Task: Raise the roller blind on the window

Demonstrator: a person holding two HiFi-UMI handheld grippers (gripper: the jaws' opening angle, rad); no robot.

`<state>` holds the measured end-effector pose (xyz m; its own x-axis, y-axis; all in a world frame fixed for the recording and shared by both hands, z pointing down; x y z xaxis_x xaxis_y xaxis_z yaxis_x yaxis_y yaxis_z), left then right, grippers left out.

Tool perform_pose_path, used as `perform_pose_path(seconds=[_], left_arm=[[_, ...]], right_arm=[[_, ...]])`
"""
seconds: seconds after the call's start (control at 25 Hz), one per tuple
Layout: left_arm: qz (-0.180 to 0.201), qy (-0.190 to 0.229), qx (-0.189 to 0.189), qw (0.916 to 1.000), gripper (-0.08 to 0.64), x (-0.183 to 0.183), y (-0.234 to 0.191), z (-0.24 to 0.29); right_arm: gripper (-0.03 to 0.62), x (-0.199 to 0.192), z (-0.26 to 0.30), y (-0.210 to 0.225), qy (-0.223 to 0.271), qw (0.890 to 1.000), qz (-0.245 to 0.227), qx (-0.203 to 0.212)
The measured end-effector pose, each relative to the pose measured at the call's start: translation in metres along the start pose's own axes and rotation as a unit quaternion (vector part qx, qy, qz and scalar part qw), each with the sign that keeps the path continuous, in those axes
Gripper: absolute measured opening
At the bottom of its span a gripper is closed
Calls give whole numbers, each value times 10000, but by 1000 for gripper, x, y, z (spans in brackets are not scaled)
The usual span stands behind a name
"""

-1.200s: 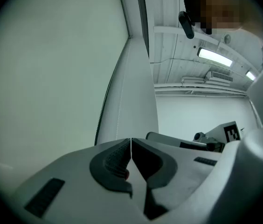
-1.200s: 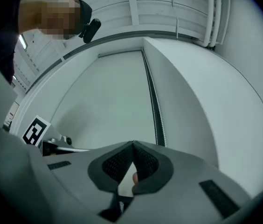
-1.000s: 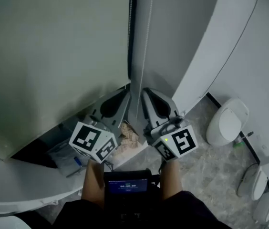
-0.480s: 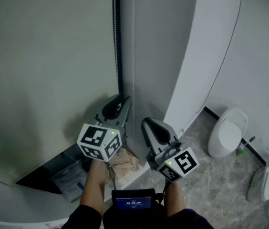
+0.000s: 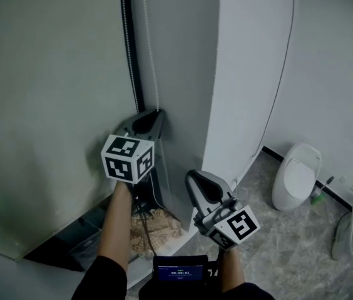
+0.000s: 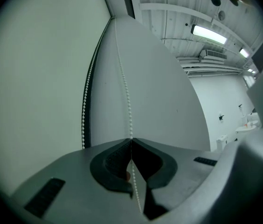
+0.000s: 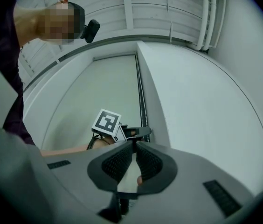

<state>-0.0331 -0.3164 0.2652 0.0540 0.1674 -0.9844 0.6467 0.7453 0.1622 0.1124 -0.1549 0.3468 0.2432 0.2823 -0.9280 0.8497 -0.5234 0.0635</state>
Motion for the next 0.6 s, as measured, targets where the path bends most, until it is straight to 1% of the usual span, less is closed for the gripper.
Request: perform_pose_path(seconds=[0.08, 0.16, 0.28, 0.4, 0.48, 0.52, 0.56, 0.6], left_arm=[[-93, 11, -7, 10000, 12, 1, 1, -1], [-146, 28, -26, 9999, 12, 0, 3, -4], [-94, 169, -35, 9998, 12, -2, 10, -16], [76, 363, 29, 9993, 12, -8, 26, -36], [144, 563, 200, 9981, 12, -11, 35, -52], [117, 670, 301, 9972, 12, -12, 37, -60], [66, 764, 393, 9963, 12, -13, 37, -69], [17, 841, 472, 9953, 12, -15, 37, -76]], right_arm=[[11, 1, -2, 1, -89, 9999, 52, -27], [11, 0, -1, 2, -47, 10000, 63, -27], [11, 4, 6, -1, 86, 9998, 182, 18], [11, 22, 23, -5, 361, 9978, 469, 295], [11, 38, 42, -9, 412, 9961, 584, 512], [13, 46, 55, -11, 363, 9959, 562, 607], [30, 54, 69, -13, 278, 9960, 486, 696], [63, 62, 84, -16, 178, 9960, 386, 790]])
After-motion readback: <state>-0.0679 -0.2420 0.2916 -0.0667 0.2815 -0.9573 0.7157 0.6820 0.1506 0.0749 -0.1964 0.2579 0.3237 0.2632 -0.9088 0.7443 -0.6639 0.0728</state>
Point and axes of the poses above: the fingertips, and each gripper's own axes: z forward along the fingers, y to its right, x out of its top, the point moved 8 cm from there along -z, backward along the fingers, and after that the axes turned 7 degrees about -x, right-handed, at the moved point
